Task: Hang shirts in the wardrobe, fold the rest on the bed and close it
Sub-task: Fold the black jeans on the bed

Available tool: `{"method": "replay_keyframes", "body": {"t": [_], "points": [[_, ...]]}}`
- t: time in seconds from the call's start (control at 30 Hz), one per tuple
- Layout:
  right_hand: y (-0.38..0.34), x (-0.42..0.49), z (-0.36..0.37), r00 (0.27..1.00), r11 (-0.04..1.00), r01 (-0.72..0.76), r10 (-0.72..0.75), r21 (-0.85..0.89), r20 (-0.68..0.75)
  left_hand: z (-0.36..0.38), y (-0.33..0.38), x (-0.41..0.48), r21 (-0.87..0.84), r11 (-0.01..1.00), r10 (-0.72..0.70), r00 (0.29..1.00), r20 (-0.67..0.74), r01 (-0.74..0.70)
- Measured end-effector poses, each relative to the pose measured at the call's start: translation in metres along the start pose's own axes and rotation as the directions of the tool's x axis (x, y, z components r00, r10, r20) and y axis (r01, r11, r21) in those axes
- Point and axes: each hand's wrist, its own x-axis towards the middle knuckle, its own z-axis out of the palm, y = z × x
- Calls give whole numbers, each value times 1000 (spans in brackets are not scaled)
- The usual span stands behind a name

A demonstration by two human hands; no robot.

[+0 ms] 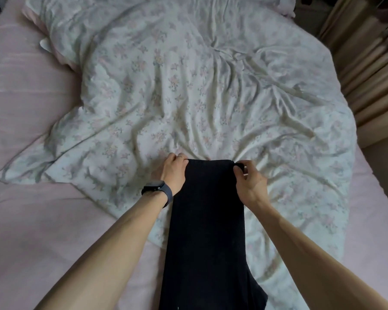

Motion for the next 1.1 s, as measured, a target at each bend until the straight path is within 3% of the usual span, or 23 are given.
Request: {"method": "replay_keyframes", "body": {"t": [0.17, 0.23, 0.3, 0.37, 0.43, 0.5, 0.57, 0.73, 0.9, 1.0, 1.1], "points": [[-3, -2, 8, 991, 994, 106, -102, 36, -87, 4, 0, -7, -91, 995, -38, 999, -15, 36], [-6, -1, 8, 997, 998, 52, -49, 44, -66, 3, 5, -16, -21, 999, -32, 998, -59, 30], [-7, -1, 8, 999, 1000, -10, 9, -22, -50, -1, 11, -32, 143, 989, 64, 978, -200, -36], [-8, -12, 12, 990, 971, 51, -81, -234, -118, 0, 22, -52, 200, 964, 227, 931, -285, -174], [-8, -32, 23, 933, 851, 242, -336, -466, -129, 10, 32, -76, 208, 937, 322, 923, -211, -279], [3, -49, 36, 875, 687, 422, -480, -591, 67, 23, 31, -95, 279, 920, 293, 956, -18, -277], [22, -52, 41, 893, 622, 433, -395, -652, 216, 30, 19, -94, 339, 911, 197, 971, 138, -233], [30, -64, 37, 984, 723, 172, -158, -669, 83, 21, 9, -106, 462, 860, 151, 972, 180, -219], [55, -201, 40, 901, 631, 407, -398, -661, 174, 20, 11, -230, 352, 861, 315, 928, 199, -368], [93, -283, 44, 897, 623, 434, -365, -651, 249, 38, -1, -316, 316, 883, 283, 932, 228, -346], [129, -320, 26, 950, 639, 311, -220, -704, 220, 39, -23, -367, 384, 871, 190, 931, 313, -307]]}}
